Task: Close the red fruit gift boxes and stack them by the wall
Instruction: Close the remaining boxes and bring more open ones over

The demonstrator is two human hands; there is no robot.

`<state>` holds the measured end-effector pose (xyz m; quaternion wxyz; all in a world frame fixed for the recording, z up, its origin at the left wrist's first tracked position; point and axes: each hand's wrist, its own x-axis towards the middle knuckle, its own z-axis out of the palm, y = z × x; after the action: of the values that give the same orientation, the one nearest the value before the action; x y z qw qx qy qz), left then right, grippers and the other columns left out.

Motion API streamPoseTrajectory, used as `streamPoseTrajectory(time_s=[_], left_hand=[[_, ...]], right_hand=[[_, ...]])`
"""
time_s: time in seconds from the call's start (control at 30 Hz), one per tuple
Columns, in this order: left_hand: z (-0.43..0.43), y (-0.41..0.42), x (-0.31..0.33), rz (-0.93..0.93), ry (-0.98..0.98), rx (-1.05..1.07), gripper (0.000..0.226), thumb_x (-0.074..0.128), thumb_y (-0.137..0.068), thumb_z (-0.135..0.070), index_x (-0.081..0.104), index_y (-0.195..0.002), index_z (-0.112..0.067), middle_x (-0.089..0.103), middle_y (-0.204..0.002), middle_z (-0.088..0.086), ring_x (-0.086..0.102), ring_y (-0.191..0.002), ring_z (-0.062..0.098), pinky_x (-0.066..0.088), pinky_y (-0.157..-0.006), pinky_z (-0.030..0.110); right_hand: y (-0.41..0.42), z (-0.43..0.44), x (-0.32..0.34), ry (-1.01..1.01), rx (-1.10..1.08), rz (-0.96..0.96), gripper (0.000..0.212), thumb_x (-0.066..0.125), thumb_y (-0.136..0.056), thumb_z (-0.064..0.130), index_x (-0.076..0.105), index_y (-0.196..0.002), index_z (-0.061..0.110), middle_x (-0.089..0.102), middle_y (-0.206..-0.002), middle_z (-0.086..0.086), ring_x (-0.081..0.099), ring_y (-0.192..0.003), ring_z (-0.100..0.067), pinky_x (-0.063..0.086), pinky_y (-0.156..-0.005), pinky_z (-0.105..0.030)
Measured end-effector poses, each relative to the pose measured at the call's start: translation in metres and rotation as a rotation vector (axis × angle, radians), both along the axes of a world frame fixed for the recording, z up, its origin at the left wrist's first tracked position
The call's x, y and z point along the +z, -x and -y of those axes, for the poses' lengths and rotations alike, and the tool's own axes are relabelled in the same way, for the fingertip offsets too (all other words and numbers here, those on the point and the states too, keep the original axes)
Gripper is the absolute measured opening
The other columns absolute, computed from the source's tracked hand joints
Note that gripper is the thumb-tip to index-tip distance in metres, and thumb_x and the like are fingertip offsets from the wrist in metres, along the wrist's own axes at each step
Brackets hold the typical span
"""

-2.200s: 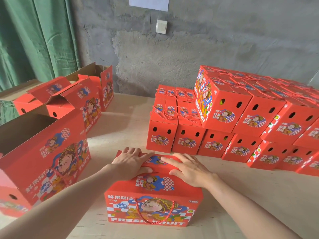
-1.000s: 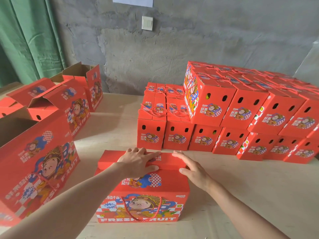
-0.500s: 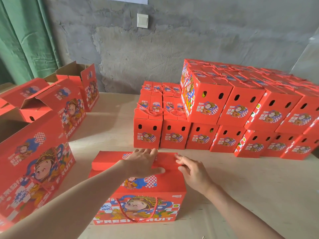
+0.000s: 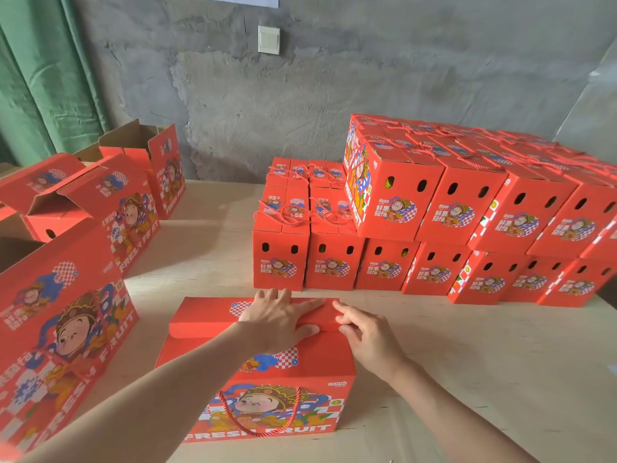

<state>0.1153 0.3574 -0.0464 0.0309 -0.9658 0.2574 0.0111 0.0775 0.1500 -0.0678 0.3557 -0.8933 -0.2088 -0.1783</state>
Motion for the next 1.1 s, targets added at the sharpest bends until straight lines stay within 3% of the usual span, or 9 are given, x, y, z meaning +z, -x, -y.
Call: streamPoseTrajectory(time_s=[0.2,0.37,0.53,0.67,0.9,1.1], left_hand=[[0.001,0.000,-0.002,0.002,0.011,-0.004,0.059,0.016,-0.090,-0.070,-0.001,-0.144,-0.053,0.044,-0.130,0.013,0.043,-0.118,0.033,0.034,-0.096,0.044],[0.000,0.000,-0.004,0.016,0.009,-0.003,0.060,0.014,-0.090,-0.071,-0.002,-0.145,-0.053,0.043,-0.131,0.016,0.042,-0.119,0.035,0.033,-0.098,0.045],[-0.001,0.002,-0.005,0.029,0.000,-0.024,0.061,0.011,-0.089,-0.071,-0.005,-0.145,-0.052,0.043,-0.132,0.015,0.040,-0.121,0.034,0.033,-0.101,0.044],[-0.002,-0.003,-0.002,0.039,-0.062,-0.072,0.069,0.006,-0.082,-0.073,-0.005,-0.146,-0.049,0.044,-0.129,0.016,0.043,-0.117,0.034,0.036,-0.099,0.043],[-0.027,-0.011,0.009,-0.177,-0.008,-0.125,0.075,0.019,-0.087,-0.073,-0.001,-0.150,-0.038,0.035,-0.141,0.004,0.038,-0.127,0.024,0.031,-0.107,0.042],[-0.113,-0.004,0.014,-0.179,-0.032,-0.039,0.093,0.000,-0.063,-0.090,-0.002,-0.147,-0.048,0.039,-0.139,-0.004,0.045,-0.123,0.018,0.035,-0.104,0.036]], right_hand=[[0.000,0.002,-0.001,-0.046,-0.006,0.000,0.043,0.066,-0.082,-0.008,0.060,-0.124,0.001,0.074,-0.096,-0.009,0.068,-0.095,-0.011,0.043,-0.090,-0.004],[-0.001,0.006,-0.001,-0.007,0.022,0.026,0.024,0.065,-0.083,-0.007,0.067,-0.107,-0.008,0.071,-0.108,-0.013,0.066,-0.103,-0.014,0.052,-0.095,-0.031],[-0.002,0.004,-0.002,0.069,0.027,0.093,0.017,0.069,-0.078,-0.008,0.072,-0.094,-0.004,0.069,-0.112,-0.013,0.061,-0.114,-0.024,0.053,-0.093,-0.038],[-0.001,-0.002,-0.003,0.073,-0.003,0.148,0.019,0.071,-0.073,-0.012,0.072,-0.091,-0.005,0.071,-0.106,-0.015,0.069,-0.099,-0.027,0.059,-0.079,-0.044],[0.005,-0.006,0.006,0.073,-0.057,0.085,0.025,0.070,-0.083,0.002,0.069,-0.107,-0.005,0.071,-0.107,-0.012,0.071,-0.093,-0.020,0.056,-0.086,-0.036],[0.008,-0.012,0.009,0.175,-0.081,0.192,0.032,0.078,-0.068,-0.010,0.071,-0.100,-0.007,0.073,-0.090,-0.017,0.072,-0.084,-0.027,0.060,-0.069,-0.042]])
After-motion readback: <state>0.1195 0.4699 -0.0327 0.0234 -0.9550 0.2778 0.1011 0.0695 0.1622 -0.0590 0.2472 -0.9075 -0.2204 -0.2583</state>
